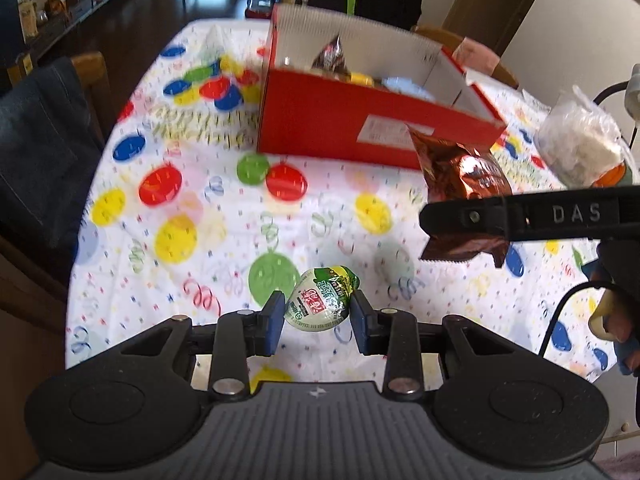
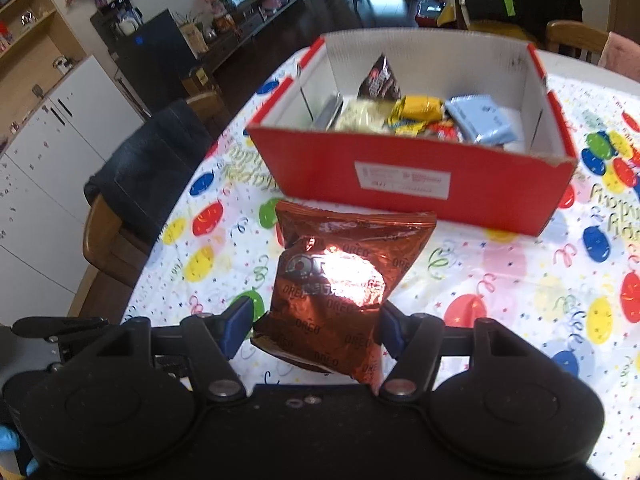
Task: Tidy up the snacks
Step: 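Carry the cup snack and Oreo bag into the red box and open both tools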
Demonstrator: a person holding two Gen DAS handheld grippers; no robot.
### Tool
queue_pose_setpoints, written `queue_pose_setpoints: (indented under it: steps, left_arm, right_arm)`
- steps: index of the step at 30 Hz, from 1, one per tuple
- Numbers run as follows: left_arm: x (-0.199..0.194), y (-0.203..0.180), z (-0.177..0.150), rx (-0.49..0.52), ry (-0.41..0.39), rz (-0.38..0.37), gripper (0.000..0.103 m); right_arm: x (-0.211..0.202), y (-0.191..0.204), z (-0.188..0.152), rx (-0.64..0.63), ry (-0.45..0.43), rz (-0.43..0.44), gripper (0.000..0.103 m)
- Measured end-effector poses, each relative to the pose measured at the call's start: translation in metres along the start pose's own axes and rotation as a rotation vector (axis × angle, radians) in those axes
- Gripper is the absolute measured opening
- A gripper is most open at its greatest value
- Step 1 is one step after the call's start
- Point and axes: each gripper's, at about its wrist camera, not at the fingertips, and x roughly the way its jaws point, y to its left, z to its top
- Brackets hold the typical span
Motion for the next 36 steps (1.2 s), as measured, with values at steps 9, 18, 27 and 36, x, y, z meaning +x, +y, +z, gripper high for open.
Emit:
queue_pose_setpoints:
  steps: [9,18,27,36]
  left_arm:
    - [-0.023,-0.014,0.026,0.030,-0.075,0.007,0.034]
    - [-0.033,-0.034,0.067,0.072,-0.157,0.020,0.034]
    - [-0.022,-0.051,0.108,0.098,-0.184,0.041,0.034]
    - [0.004,-0.059,0.146,0.088,-0.174,0.068,0.034]
  right_arm:
    - [-0.027,-0.002,0.012,-0.029,-0.059,-0.007,0.064]
    - [-0.048,-0.013,0.037,-0.070,-0.132,-0.043,0.064]
    - [-0.051,-0.037,0.066,-0.071,-0.167,-0.062,0.064]
    - [-0.035,-0.069,0.099,-0.040,-0.166,-0.054,0.064]
